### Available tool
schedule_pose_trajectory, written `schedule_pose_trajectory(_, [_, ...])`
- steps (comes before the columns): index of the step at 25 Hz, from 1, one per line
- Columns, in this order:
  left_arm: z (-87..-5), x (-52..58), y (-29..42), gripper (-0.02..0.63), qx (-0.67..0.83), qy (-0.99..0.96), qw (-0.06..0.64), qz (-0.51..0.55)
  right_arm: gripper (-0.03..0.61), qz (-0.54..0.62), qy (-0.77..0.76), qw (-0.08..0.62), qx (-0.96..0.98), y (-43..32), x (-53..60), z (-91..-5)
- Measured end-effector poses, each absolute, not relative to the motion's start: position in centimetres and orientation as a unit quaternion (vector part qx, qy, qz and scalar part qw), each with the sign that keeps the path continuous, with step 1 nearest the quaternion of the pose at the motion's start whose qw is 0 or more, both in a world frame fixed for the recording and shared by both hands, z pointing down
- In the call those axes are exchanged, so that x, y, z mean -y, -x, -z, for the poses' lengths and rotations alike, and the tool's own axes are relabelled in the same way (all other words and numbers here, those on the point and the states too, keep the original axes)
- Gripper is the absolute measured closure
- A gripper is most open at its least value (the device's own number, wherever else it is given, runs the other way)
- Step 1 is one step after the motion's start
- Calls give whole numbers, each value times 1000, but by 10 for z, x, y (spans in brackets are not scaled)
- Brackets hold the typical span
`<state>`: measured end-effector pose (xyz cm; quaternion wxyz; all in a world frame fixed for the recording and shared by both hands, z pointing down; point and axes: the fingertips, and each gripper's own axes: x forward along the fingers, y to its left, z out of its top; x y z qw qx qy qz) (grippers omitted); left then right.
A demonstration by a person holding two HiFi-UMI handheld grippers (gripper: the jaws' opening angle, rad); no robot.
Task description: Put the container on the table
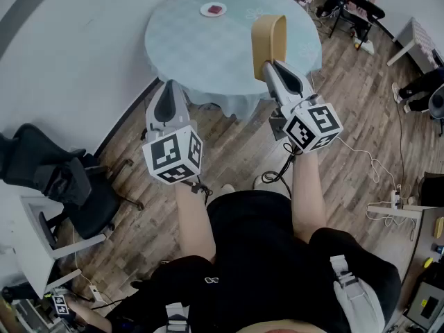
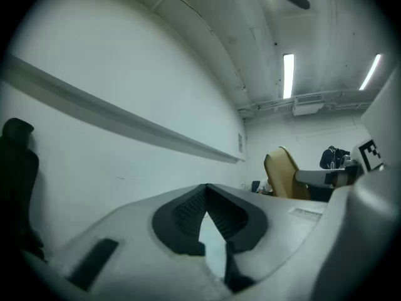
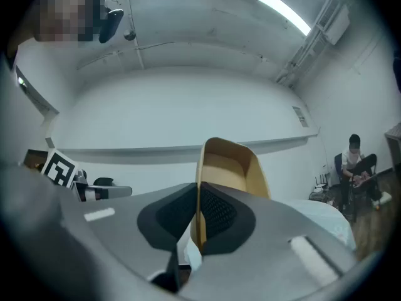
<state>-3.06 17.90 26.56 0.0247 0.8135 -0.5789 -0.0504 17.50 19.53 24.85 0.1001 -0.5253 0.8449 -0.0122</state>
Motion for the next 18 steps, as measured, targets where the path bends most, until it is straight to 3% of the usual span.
schedule_pose_trajectory(18, [-278,-149,72,615,563,-823,40,63,551,4,542,107,-833,-138,-179,-247])
